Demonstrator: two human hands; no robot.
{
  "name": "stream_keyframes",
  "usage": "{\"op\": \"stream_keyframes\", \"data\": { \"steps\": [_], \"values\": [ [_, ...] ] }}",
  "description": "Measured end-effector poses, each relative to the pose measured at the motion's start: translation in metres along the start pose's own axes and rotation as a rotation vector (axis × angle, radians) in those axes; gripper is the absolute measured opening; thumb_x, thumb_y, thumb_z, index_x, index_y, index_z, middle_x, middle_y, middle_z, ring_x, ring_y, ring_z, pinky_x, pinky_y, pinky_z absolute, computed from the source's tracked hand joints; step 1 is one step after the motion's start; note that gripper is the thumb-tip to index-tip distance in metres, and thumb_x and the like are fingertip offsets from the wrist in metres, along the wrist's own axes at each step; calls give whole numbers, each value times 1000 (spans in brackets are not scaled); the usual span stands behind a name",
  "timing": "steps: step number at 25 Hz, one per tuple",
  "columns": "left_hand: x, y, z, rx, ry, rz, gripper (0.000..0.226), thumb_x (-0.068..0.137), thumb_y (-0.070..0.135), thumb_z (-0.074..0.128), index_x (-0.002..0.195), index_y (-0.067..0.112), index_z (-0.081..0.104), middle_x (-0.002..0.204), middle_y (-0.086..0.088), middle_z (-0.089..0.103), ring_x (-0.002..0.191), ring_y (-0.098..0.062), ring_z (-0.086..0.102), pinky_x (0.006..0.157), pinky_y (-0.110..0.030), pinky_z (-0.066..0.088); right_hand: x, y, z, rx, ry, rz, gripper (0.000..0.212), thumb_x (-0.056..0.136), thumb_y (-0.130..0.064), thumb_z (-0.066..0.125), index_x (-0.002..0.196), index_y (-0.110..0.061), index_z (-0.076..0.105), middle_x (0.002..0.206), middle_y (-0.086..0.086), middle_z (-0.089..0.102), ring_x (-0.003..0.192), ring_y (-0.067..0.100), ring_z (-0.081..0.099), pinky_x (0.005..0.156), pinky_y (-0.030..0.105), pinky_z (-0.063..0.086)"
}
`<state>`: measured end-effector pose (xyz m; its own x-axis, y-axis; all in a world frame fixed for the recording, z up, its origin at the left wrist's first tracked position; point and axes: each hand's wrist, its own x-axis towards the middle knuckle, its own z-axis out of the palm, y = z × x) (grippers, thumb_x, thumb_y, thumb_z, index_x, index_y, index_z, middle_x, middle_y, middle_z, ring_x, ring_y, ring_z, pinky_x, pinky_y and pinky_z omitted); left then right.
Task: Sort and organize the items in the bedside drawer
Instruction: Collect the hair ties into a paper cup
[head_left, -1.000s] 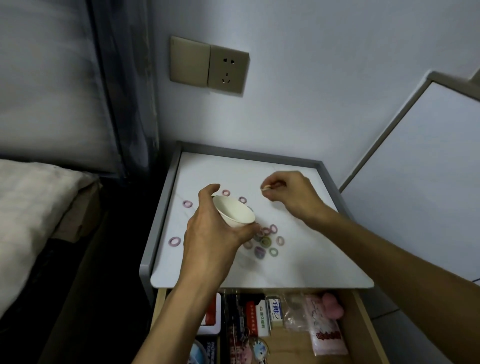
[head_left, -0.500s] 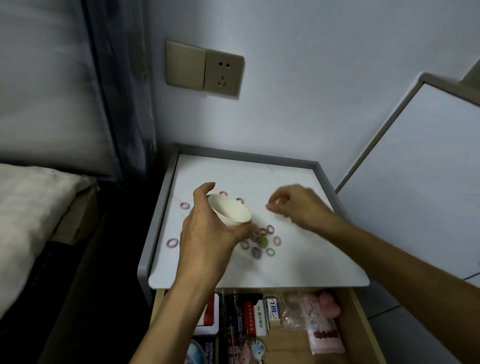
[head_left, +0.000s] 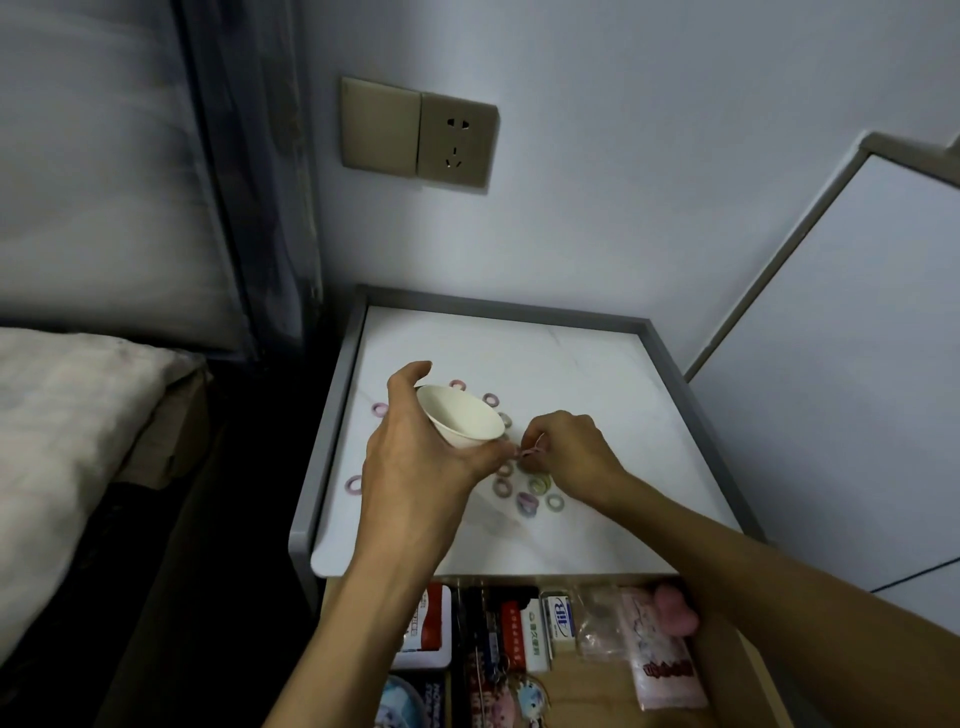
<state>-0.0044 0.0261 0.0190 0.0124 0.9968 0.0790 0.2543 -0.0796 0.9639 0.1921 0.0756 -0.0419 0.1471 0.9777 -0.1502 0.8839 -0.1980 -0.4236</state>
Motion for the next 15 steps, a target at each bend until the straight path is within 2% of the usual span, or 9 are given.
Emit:
{"op": "stream_keyframes", "data": {
  "steps": [4,8,10,13,15],
  "values": [
    [0,2,0,-12,-7,1,94,64,23,90,141,28,36,91,36,38,97,-8,48,80,-20,39,4,0,-8,2,5,6,4,84,-14,75,87,-13,74,90,4,72,73,10,61,60,15,42],
    [0,0,2,-25,-9,-4,94,65,23,90,141,28,35,93,31,44,99,-10,50,80,-23,41,-5,-15,-45,108,54,-56,9,83,-19,77,90,-14,74,84,-3,70,69,1,61,59,9,44],
    [-1,-1,4,-21,-11,-9,94,65,26,89,142,30,35,100,18,50,99,-13,51,78,-23,43,-14,-34,-71,215,53,-165,7,83,-19,76,88,-16,73,82,-3,72,73,8,66,66,18,53],
    [-3,1,10,10,-33,-14,94,66,28,88,141,32,33,109,12,50,89,-8,51,62,-7,39,-29,-69,-94,318,-47,-349,8,81,-15,77,88,-14,73,82,-2,74,80,15,70,76,31,58],
    [-5,3,12,12,-67,-6,93,67,27,87,141,33,32,108,15,54,79,3,52,59,1,37,-39,-85,-92,269,-170,-433,14,79,-10,79,92,-14,76,82,-6,75,80,9,71,77,27,58]
  ]
}}
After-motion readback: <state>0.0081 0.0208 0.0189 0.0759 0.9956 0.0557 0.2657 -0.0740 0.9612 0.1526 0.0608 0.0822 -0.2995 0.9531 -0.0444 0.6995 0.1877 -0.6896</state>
